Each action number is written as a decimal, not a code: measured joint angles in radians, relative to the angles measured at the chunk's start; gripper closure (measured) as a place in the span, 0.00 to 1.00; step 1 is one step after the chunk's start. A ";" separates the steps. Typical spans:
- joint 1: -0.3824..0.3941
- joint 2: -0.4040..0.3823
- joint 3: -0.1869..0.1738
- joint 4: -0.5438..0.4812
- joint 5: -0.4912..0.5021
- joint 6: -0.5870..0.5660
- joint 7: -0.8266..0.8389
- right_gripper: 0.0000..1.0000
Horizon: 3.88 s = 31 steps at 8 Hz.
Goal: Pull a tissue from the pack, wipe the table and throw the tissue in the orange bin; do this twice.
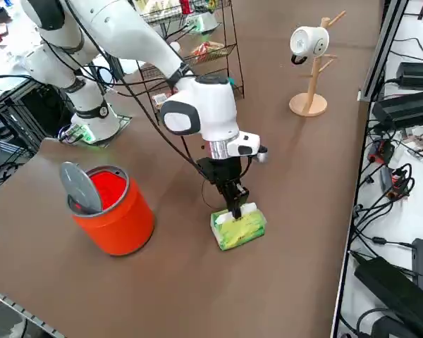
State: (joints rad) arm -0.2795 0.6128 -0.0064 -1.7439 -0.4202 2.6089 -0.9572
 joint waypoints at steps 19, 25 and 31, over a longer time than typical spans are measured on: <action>0.239 -0.259 0.026 0.165 0.490 -0.830 0.618 0.99; 0.349 -0.317 0.032 -0.097 0.524 -0.668 0.834 0.99; 0.408 -0.363 0.032 -0.350 0.525 -0.412 0.905 0.99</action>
State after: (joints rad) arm 0.1289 0.2501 0.0258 -2.0943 0.1050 2.1970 -0.0519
